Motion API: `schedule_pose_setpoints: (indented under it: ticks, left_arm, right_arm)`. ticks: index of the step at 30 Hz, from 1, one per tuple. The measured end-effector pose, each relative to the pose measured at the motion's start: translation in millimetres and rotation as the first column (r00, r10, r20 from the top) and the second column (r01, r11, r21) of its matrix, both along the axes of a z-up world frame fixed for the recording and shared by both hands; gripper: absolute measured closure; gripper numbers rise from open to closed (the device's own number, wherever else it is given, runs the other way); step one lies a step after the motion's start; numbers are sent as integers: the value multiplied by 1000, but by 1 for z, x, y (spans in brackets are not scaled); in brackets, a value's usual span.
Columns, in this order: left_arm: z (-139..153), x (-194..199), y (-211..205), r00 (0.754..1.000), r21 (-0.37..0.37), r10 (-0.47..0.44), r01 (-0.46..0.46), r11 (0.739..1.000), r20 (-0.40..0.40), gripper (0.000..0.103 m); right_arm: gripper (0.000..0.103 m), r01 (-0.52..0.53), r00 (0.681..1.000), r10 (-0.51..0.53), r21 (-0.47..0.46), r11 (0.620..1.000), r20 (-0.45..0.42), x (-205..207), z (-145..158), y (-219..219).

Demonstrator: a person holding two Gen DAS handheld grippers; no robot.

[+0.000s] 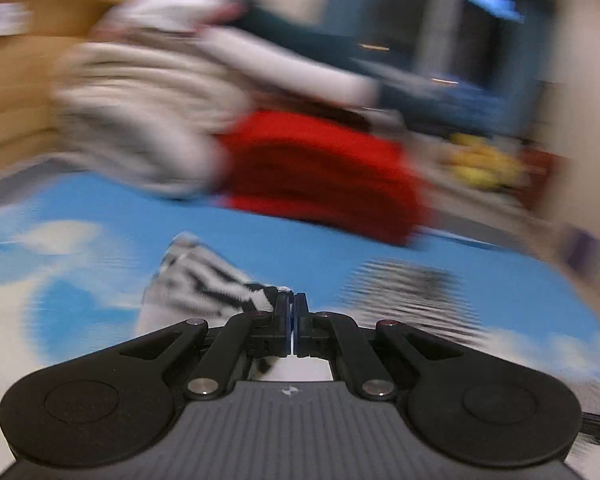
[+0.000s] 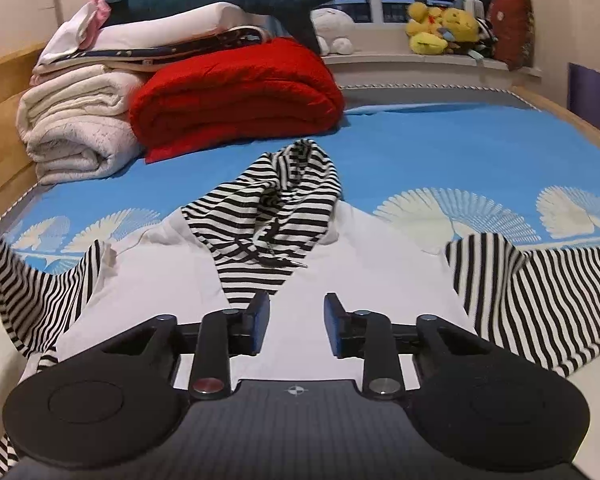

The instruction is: Fold small clothes

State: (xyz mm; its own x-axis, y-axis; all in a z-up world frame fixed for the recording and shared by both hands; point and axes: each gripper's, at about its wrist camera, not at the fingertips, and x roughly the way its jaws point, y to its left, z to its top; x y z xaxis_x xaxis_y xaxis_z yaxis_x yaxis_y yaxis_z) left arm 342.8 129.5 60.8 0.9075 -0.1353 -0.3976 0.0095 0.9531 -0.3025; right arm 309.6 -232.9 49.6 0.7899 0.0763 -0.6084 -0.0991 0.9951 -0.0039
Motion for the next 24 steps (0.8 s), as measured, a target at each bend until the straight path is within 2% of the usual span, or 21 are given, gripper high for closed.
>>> schedule_pose_setpoints:
  ticks: [1,2,3,4,5,7,9,12,13,16,19,21,24]
  left_arm:
    - [4,1,-25,993,-35,-118,118,992,-10,101]
    - [7,2,-50,965,-74,-261,258,963,-39,97]
    - [8,1,-69,935,-90,-350,345,934,-52,97]
    - [9,-3,-83,920,-81,-389,384,920,-48,97]
    - [10,-6,-92,918,-55,-393,390,919,-54,97]
    - [9,-6,-92,930,-53,-357,354,934,-92,97]
    - [6,-1,-77,949,-78,-282,273,959,-143,97]
    - [1,10,-46,961,-39,-136,130,991,-241,97]
    - [-2,12,-39,955,-19,-91,90,996,-284,97]
    - [-10,22,-13,913,26,2,9,1000,-409,97]
    - [-17,28,5,873,30,48,-38,999,-485,97]
    - [-16,30,8,864,23,45,-39,999,-502,97]
    - [-8,18,11,866,33,32,-18,999,-499,97]
  right_arm:
    - [76,17,1000,-17,1,1000,0,0,0,-3]
    - [76,35,999,-35,2,999,-4,0,0,-5]
    - [76,50,999,-50,3,999,-10,0,0,-9]
    - [76,64,998,-64,10,998,-20,2,-1,-12]
    - [75,75,997,-75,17,997,-28,3,-1,-14]
    - [75,101,994,-99,37,994,-44,6,-2,-21]
    - [75,123,991,-120,61,991,-57,8,-2,-26]
    - [75,145,986,-134,109,983,-102,15,-5,-33]
    - [74,159,982,-143,132,979,-124,18,-8,-36]
    - [72,240,957,-196,202,950,-215,27,-21,-48]
    - [71,381,900,-293,253,889,-324,35,-39,-65]
    - [71,467,855,-354,268,843,-379,38,-51,-76]
    - [71,568,791,-413,292,770,-451,41,-68,-89]
